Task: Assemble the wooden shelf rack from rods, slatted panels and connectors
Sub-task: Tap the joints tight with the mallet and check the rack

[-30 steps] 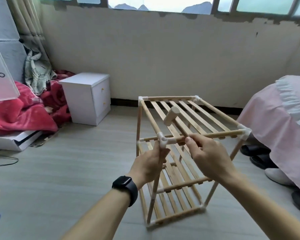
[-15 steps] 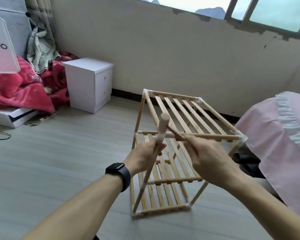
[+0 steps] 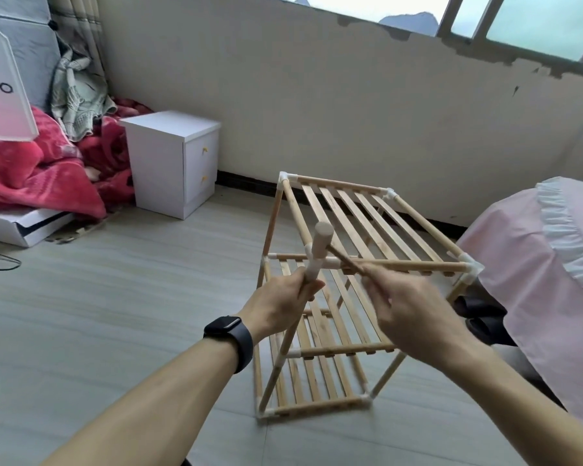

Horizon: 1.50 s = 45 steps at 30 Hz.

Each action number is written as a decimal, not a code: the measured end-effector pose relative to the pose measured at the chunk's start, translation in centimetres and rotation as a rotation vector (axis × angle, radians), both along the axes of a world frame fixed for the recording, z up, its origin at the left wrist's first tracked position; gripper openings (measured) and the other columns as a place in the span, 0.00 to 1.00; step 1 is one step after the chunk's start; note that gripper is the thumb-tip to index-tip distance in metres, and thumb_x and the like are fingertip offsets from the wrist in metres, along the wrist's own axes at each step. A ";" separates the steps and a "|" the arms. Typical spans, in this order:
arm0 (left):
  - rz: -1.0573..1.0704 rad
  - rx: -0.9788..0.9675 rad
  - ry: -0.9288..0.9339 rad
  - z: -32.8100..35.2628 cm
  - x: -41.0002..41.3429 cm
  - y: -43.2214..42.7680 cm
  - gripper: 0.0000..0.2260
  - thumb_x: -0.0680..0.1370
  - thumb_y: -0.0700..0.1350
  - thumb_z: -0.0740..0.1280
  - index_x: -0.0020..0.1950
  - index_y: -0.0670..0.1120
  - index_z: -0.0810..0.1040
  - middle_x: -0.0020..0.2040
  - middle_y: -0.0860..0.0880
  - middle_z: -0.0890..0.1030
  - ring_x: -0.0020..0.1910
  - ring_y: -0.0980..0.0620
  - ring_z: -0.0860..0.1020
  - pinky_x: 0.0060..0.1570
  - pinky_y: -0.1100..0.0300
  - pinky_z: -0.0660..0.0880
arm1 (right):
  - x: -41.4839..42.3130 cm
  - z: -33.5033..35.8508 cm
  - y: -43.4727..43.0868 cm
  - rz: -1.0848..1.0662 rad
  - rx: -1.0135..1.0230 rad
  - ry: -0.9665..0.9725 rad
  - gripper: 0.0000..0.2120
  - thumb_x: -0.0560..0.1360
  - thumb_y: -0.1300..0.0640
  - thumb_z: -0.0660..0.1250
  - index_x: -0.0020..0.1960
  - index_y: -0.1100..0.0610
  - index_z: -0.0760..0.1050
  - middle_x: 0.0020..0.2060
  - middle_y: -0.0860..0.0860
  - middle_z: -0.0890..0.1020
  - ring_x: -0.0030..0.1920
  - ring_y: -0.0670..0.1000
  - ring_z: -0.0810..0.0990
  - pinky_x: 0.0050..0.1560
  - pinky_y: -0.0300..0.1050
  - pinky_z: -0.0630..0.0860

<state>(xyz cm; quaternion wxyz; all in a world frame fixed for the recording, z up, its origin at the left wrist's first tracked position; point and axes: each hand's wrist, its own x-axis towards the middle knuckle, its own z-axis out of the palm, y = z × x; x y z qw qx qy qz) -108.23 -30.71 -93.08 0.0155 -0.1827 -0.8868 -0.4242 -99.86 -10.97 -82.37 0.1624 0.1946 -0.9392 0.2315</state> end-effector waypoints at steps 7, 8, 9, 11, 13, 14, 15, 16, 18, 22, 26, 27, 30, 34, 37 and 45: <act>0.023 -0.038 0.152 0.2 0.1 -0.2 0.11 0.83 0.61 0.57 0.53 0.56 0.70 0.45 0.51 0.82 0.43 0.51 0.83 0.42 0.47 0.82 | -0.3 0.7 -0.1 -0.034 -0.109 0.010 0.09 0.85 0.57 0.58 0.56 0.56 0.77 0.27 0.47 0.76 0.22 0.43 0.72 0.21 0.31 0.64; 0.025 -0.024 0.176 0.3 0.2 -0.2 0.11 0.83 0.61 0.57 0.54 0.55 0.71 0.45 0.52 0.82 0.43 0.52 0.83 0.42 0.48 0.82 | -0.4 0.4 -0.1 -0.019 -0.029 -0.096 0.10 0.85 0.56 0.59 0.56 0.56 0.78 0.27 0.48 0.76 0.23 0.44 0.72 0.22 0.33 0.66; 0.025 -0.002 0.186 0.3 0.2 -0.3 0.12 0.82 0.61 0.57 0.54 0.54 0.72 0.45 0.53 0.82 0.43 0.53 0.83 0.41 0.48 0.83 | -0.6 0.2 0.1 -0.026 -0.041 -0.145 0.10 0.85 0.56 0.59 0.56 0.56 0.79 0.28 0.49 0.76 0.23 0.44 0.72 0.22 0.34 0.66; 0.024 0.035 0.183 0.4 0.2 -0.3 0.16 0.82 0.63 0.57 0.56 0.52 0.74 0.45 0.54 0.82 0.41 0.54 0.83 0.39 0.49 0.83 | -0.5 0.4 0.2 -0.035 -0.221 -0.046 0.08 0.85 0.57 0.59 0.55 0.55 0.78 0.28 0.48 0.77 0.22 0.43 0.70 0.21 0.32 0.64; 0.032 0.023 0.189 0.5 0.1 -0.5 0.18 0.82 0.63 0.57 0.58 0.51 0.75 0.45 0.53 0.83 0.41 0.54 0.83 0.39 0.50 0.83 | -0.4 0.2 0.5 -0.016 -0.296 0.034 0.08 0.85 0.58 0.58 0.57 0.55 0.76 0.27 0.46 0.76 0.21 0.43 0.69 0.21 0.31 0.63; 0.035 0.007 0.198 0.5 0.0 -0.6 0.18 0.82 0.63 0.57 0.58 0.51 0.76 0.45 0.53 0.83 0.42 0.54 0.83 0.40 0.49 0.83 | -0.3 0.1 0.5 -0.004 -0.206 -0.011 0.09 0.85 0.57 0.58 0.57 0.56 0.77 0.27 0.47 0.76 0.21 0.44 0.70 0.21 0.33 0.64; 0.039 -0.009 0.207 0.5 0.0 -0.7 0.18 0.82 0.63 0.56 0.58 0.51 0.76 0.45 0.53 0.83 0.42 0.54 0.83 0.40 0.49 0.83 | -0.3 -0.1 0.4 0.023 -0.075 -0.090 0.10 0.85 0.55 0.58 0.56 0.55 0.77 0.27 0.49 0.77 0.22 0.45 0.71 0.21 0.35 0.66; 0.041 -0.020 0.216 0.5 0.0 -0.7 0.18 0.82 0.62 0.57 0.58 0.51 0.76 0.44 0.53 0.83 0.42 0.54 0.83 0.40 0.50 0.83 | -0.3 -0.2 0.4 0.043 -0.004 -0.130 0.10 0.85 0.54 0.59 0.56 0.54 0.78 0.28 0.49 0.77 0.22 0.47 0.72 0.22 0.37 0.67; 0.043 -0.027 0.230 0.5 -0.1 -0.7 0.17 0.83 0.61 0.57 0.58 0.50 0.77 0.43 0.53 0.83 0.40 0.53 0.82 0.38 0.50 0.82 | -0.2 0.1 0.4 0.026 -0.110 -0.009 0.08 0.84 0.55 0.60 0.57 0.53 0.77 0.30 0.45 0.79 0.22 0.47 0.73 0.21 0.34 0.66; 0.051 -0.042 0.238 0.6 -0.1 -0.7 0.16 0.83 0.60 0.58 0.58 0.49 0.76 0.42 0.51 0.83 0.39 0.51 0.82 0.38 0.49 0.81 | -0.8 0.2 0.4 -0.018 -0.099 -0.029 0.09 0.85 0.55 0.59 0.50 0.53 0.77 0.29 0.44 0.78 0.22 0.44 0.72 0.21 0.33 0.64; 0.048 -0.060 0.244 0.6 0.0 -0.8 0.15 0.83 0.60 0.57 0.56 0.51 0.75 0.41 0.51 0.82 0.37 0.51 0.82 0.35 0.50 0.81 | -0.7 -0.1 0.2 -0.030 -0.196 0.010 0.08 0.84 0.56 0.60 0.55 0.54 0.77 0.27 0.49 0.76 0.21 0.46 0.71 0.21 0.34 0.65; 0.052 -0.064 0.247 0.6 -0.1 -0.8 0.15 0.83 0.60 0.57 0.56 0.51 0.74 0.41 0.51 0.82 0.37 0.51 0.82 0.35 0.50 0.81 | -0.7 -0.1 0.2 -0.027 -0.219 0.043 0.08 0.85 0.56 0.59 0.55 0.56 0.77 0.26 0.49 0.76 0.21 0.46 0.71 0.20 0.35 0.66; 0.066 -0.085 0.254 0.5 -0.2 -0.8 0.13 0.83 0.59 0.57 0.55 0.52 0.74 0.41 0.52 0.82 0.37 0.52 0.81 0.36 0.49 0.81 | -0.7 -0.2 -0.2 0.001 0.026 -0.114 0.10 0.85 0.53 0.58 0.54 0.54 0.78 0.28 0.50 0.77 0.22 0.46 0.72 0.22 0.37 0.68; 0.079 -0.099 0.274 0.4 -0.2 -0.9 0.13 0.83 0.60 0.56 0.55 0.54 0.73 0.38 0.53 0.80 0.34 0.53 0.79 0.33 0.49 0.79 | -0.7 0.4 -0.4 -0.010 -0.192 0.067 0.08 0.85 0.56 0.59 0.53 0.54 0.76 0.26 0.49 0.75 0.21 0.46 0.71 0.20 0.35 0.65; 0.085 -0.103 0.277 0.4 -0.3 -0.9 0.09 0.83 0.59 0.56 0.52 0.57 0.71 0.38 0.54 0.80 0.35 0.53 0.80 0.34 0.49 0.80 | -0.9 0.0 -0.5 0.005 0.004 -0.129 0.09 0.85 0.53 0.58 0.53 0.52 0.77 0.28 0.50 0.77 0.22 0.45 0.73 0.22 0.35 0.66; 0.110 -0.092 0.265 0.4 -0.4 -1.1 0.15 0.83 0.60 0.55 0.56 0.52 0.75 0.40 0.53 0.81 0.36 0.51 0.80 0.35 0.48 0.80 | -1.1 -1.1 -1.0 -0.015 0.042 -0.253 0.10 0.85 0.53 0.57 0.52 0.53 0.77 0.29 0.49 0.76 0.22 0.42 0.71 0.22 0.34 0.67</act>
